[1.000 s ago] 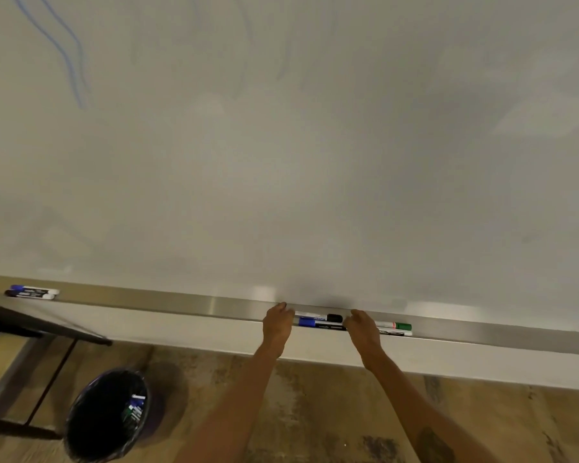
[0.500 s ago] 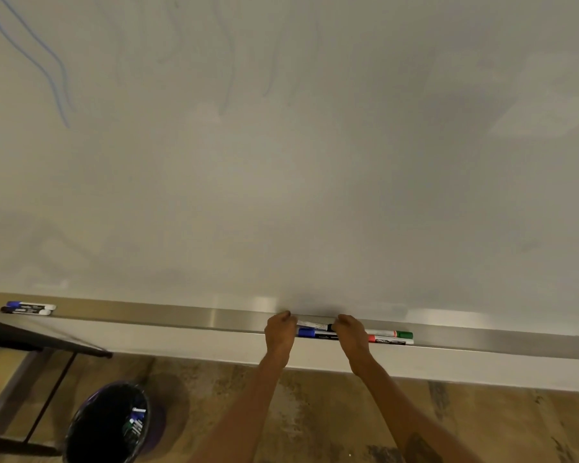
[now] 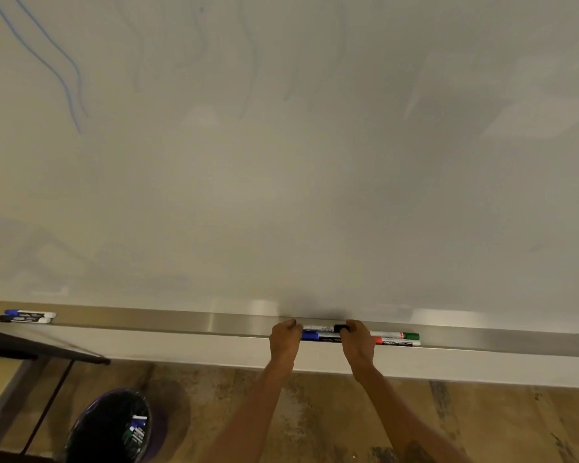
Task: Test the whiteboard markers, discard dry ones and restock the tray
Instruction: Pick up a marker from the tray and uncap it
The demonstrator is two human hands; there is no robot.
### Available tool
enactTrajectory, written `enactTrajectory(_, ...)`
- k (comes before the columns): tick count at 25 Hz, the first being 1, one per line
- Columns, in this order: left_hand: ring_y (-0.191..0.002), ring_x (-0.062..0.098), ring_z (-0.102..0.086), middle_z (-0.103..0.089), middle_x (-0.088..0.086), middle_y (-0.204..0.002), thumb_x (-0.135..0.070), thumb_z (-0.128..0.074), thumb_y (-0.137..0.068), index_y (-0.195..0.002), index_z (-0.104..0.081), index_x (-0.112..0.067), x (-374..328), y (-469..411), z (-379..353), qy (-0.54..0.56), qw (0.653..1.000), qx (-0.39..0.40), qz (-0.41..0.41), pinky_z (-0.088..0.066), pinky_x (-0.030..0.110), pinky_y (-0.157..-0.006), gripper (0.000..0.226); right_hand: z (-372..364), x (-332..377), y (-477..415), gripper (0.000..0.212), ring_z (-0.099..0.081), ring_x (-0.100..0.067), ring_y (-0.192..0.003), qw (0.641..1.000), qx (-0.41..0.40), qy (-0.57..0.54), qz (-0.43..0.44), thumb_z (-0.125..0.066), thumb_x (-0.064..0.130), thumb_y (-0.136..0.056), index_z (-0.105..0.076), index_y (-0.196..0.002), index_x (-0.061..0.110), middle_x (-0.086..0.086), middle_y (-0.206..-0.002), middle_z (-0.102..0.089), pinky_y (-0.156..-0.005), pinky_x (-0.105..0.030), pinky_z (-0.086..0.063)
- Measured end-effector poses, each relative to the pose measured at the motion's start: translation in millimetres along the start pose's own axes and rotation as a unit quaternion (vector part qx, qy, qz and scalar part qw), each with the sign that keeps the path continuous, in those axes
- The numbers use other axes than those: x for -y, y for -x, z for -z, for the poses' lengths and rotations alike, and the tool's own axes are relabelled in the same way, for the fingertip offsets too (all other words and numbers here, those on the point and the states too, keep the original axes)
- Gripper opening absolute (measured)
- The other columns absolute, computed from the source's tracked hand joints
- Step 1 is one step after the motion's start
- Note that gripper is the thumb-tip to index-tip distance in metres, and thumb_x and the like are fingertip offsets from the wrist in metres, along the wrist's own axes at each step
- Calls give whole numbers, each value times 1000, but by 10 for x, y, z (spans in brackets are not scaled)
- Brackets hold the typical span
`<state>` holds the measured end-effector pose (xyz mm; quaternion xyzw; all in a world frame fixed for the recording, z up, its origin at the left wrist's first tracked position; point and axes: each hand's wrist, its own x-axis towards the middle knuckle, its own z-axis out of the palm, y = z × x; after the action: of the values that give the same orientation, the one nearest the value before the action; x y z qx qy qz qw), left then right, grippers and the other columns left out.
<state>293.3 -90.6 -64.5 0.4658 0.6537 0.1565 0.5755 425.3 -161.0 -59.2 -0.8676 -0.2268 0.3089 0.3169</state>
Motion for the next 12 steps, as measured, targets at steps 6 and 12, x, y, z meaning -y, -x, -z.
enactTrajectory(6,-84,23,-71,-73,6,-86,-15,-67,-92,-85,-72,-18,-126,92,144,112,993,-19,0,-60,33,-85,10,28,234,196,19,-56,-21,-101,978,-112,-173,20,-55,10,-98,-62,-116,6,-8,-114,-61,-94,-35,-49)
enactTrajectory(12,-87,29,-74,-75,16,-96,-2,-77,-82,-100,-73,0,-533,435,451,212,975,33,-64,-62,31,-75,18,193,768,461,23,-57,-15,-99,911,-224,-329,109,-63,6,-93,-57,-116,7,-9,-116,-56,-76,-8,-50)
